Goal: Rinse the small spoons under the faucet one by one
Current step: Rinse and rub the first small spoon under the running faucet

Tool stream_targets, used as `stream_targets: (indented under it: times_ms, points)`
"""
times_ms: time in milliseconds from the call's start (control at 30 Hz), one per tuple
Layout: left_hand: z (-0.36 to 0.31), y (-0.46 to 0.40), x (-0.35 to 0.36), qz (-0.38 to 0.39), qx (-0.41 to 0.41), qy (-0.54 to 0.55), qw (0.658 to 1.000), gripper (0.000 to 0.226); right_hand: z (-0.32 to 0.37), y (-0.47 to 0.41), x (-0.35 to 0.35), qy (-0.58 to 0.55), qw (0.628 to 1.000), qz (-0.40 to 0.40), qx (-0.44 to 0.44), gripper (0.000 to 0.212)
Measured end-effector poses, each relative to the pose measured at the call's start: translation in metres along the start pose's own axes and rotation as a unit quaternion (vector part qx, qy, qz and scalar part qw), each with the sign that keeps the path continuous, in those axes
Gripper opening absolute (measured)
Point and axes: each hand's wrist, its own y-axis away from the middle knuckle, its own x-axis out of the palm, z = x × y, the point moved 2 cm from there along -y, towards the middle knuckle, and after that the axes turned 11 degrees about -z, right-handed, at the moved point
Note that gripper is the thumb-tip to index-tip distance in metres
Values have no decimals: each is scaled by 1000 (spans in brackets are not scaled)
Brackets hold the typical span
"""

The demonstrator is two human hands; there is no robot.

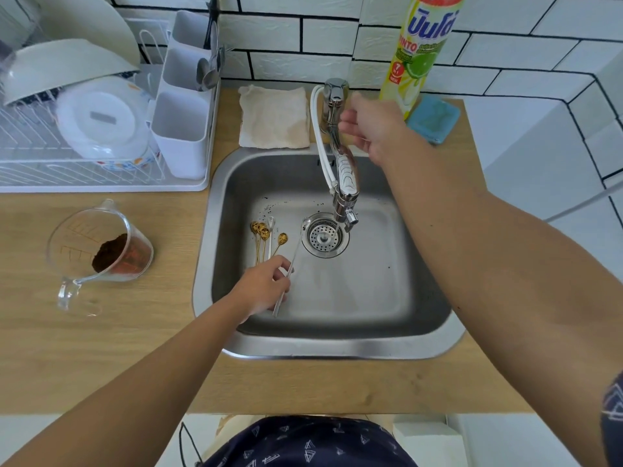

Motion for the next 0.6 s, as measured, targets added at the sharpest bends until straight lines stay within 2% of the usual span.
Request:
stream_targets:
  times_ms: [100, 200, 333, 467, 600]
  points:
    - [-6, 2, 2, 8, -18, 24, 1000, 13, -42, 8, -27, -40, 996, -77, 28, 28]
    - [-11, 6, 5, 32, -30, 53, 998, 11, -106, 31, -45, -14, 993, -94, 66, 29]
    - [-15, 9, 10, 54, -28, 81, 995, 14, -170, 64, -48, 6, 992, -39, 117, 15]
    - [-18, 7, 14, 65, -35, 95, 993, 14, -195, 78, -40, -5, 990, 25, 135, 9]
    - [-21, 7, 20, 80, -37, 80, 993, 15, -205, 84, -27, -19, 986, 107, 125, 37]
